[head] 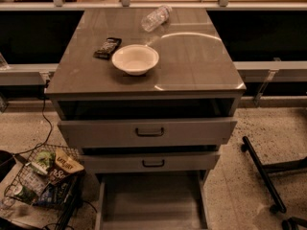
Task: Place rxbar blueberry into bottom drawer
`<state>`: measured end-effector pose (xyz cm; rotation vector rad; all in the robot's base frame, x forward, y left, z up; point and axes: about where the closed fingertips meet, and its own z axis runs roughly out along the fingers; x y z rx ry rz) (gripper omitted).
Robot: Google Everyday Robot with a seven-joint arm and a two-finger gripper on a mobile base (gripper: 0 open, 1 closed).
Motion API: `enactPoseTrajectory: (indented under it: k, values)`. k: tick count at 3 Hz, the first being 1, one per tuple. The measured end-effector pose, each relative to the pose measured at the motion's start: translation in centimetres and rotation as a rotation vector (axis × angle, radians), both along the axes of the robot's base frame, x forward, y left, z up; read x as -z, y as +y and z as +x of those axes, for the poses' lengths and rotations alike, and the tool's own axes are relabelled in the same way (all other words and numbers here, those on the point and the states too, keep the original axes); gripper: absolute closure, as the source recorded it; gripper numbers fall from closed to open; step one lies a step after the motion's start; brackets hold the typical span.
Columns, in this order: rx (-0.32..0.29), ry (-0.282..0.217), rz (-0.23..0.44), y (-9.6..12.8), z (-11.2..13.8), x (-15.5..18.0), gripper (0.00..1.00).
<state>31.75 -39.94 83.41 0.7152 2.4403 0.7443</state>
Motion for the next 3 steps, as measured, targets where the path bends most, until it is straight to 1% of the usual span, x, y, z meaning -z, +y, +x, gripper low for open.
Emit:
enactPoseTrajectory:
  k: [1,2,3]
  values:
    - [-0.002,-0.003,0.0,0.1,0.0,-0.1,1.0]
    - [0.015,0.0,-0.039,0.8,0.9,1.0,1.0]
    - [0.061,0.042,-0.078,2.6,2.7,6.6,1.0]
